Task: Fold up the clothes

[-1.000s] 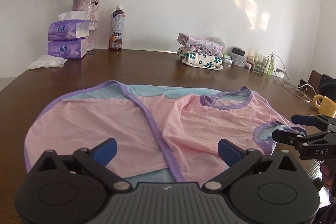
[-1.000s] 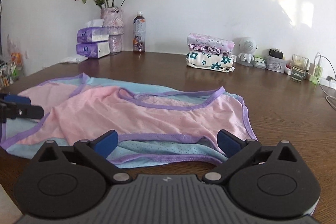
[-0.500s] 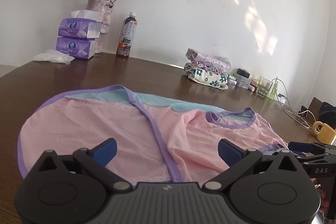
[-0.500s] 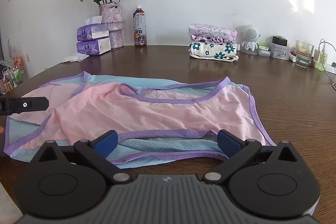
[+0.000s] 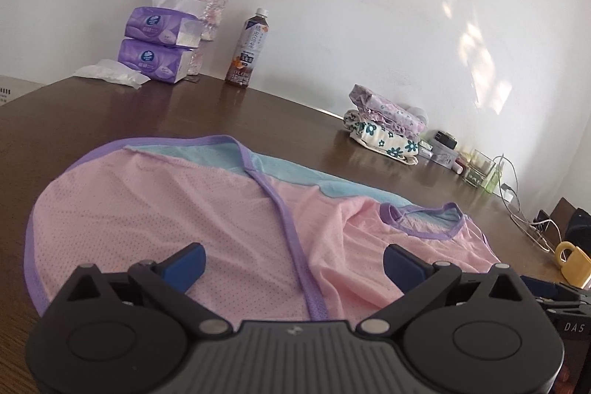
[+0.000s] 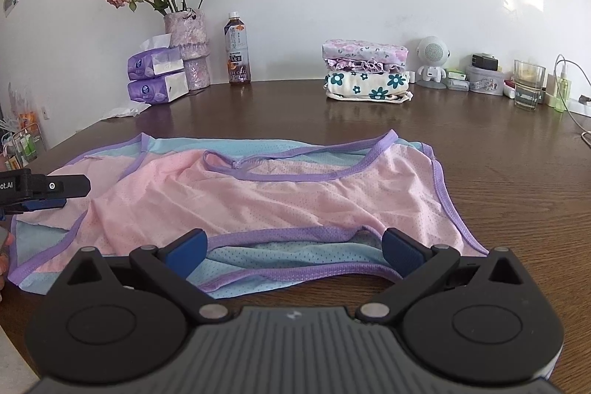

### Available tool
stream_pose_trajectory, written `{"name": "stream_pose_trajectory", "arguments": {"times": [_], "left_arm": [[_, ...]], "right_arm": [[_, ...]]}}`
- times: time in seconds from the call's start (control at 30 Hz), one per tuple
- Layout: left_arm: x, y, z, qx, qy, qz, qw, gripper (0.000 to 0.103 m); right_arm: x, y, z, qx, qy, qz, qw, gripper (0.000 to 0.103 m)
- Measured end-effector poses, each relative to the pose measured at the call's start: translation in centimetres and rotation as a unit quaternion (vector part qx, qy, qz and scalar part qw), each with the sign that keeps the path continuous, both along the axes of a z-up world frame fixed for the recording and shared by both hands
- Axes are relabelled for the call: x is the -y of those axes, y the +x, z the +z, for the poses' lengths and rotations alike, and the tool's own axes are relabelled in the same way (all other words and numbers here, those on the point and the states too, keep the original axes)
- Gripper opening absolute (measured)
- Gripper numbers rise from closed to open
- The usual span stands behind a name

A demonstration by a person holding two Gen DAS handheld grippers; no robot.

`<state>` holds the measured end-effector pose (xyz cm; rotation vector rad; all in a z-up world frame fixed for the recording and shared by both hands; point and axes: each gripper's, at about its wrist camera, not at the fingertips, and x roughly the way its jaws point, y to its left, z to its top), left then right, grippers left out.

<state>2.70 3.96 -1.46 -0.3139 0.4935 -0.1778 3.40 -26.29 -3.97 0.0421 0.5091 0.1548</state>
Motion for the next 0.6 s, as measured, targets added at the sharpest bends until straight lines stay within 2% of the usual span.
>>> {"name": "stream_pose_trajectory", "arguments": {"times": [0.6], "left_arm": [[0.06,0.00,0.10,0.001,-0.006,-0.005,1.0000,0.103]], "right_arm": [[0.30,0.24,-0.07,-0.008,0.010,-0.005,1.000,0.103]]}}
